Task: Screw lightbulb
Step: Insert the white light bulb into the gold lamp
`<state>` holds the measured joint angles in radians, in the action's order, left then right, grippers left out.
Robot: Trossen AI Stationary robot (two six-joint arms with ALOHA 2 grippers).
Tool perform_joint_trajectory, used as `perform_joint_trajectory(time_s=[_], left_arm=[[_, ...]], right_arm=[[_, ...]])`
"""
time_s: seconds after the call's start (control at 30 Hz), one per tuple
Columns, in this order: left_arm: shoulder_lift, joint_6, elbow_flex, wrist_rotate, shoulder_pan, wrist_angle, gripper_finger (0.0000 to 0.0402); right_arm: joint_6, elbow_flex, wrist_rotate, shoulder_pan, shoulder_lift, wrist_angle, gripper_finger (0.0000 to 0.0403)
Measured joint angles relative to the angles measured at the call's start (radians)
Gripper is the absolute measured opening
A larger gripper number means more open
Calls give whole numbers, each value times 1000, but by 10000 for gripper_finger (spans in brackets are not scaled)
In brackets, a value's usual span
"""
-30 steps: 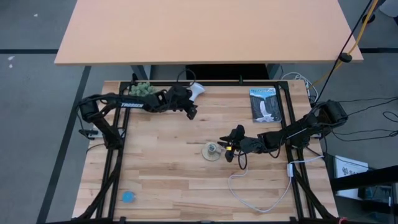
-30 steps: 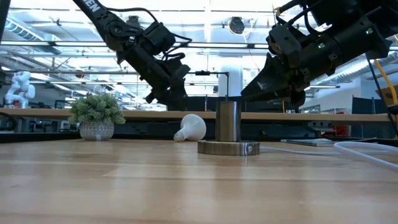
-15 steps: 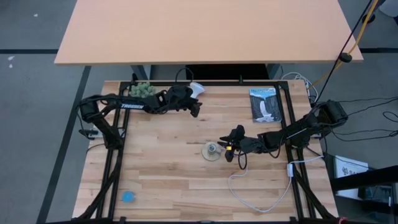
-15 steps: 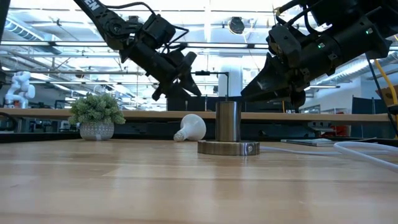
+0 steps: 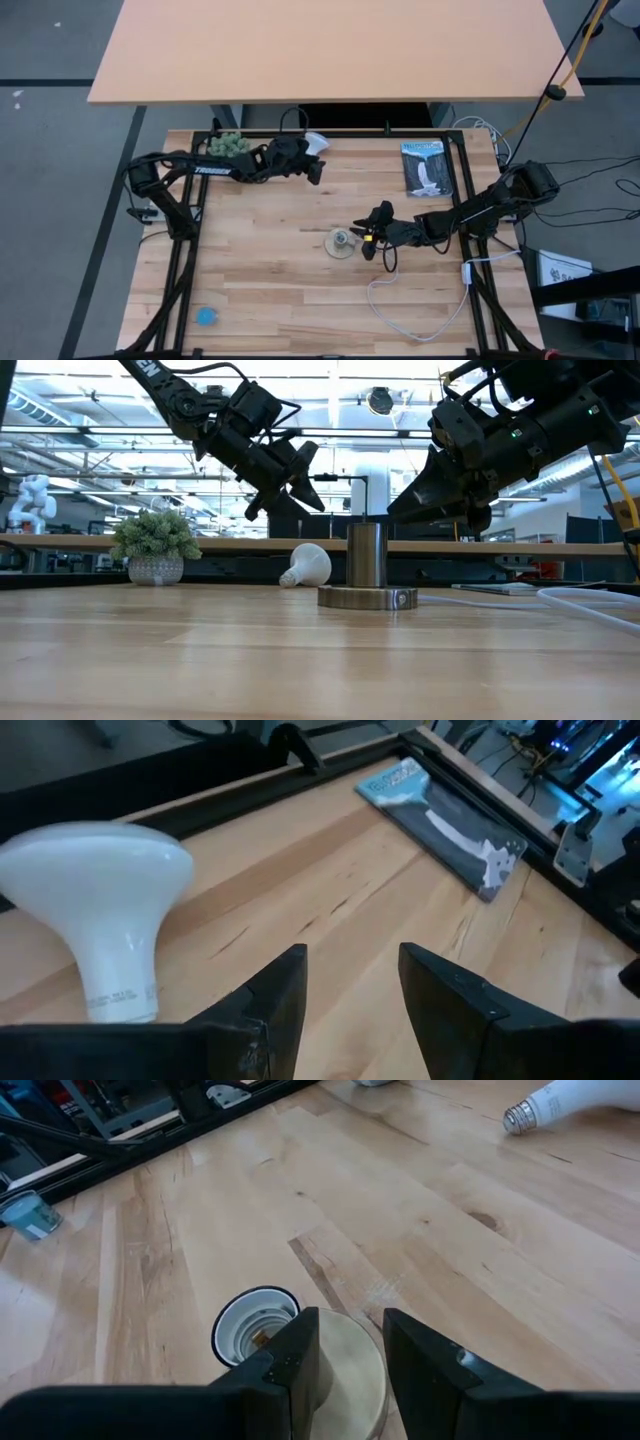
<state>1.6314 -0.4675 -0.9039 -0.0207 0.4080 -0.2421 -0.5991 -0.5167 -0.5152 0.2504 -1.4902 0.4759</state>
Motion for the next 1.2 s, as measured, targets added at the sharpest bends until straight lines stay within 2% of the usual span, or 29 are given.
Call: perform_joint_trajectory(time_s=[0.63, 0.73, 0.87, 1.0, 1.2], left_arm=[[0, 27, 0, 2, -3, 11, 166], [0, 85, 0, 5, 3, 51, 189], [0, 117, 0, 6, 16, 141, 249], [0, 93, 0, 6, 15, 153, 300], [0, 80, 0, 6, 3, 150, 322]], right_arm=[[0, 0, 0, 0, 0, -2, 107], [-8, 0, 0, 0, 0, -2, 107], [-10, 0, 0, 0, 0, -2, 107], [-10, 0, 0, 0, 0, -2, 107], [-10, 0, 0, 0, 0, -2, 107]])
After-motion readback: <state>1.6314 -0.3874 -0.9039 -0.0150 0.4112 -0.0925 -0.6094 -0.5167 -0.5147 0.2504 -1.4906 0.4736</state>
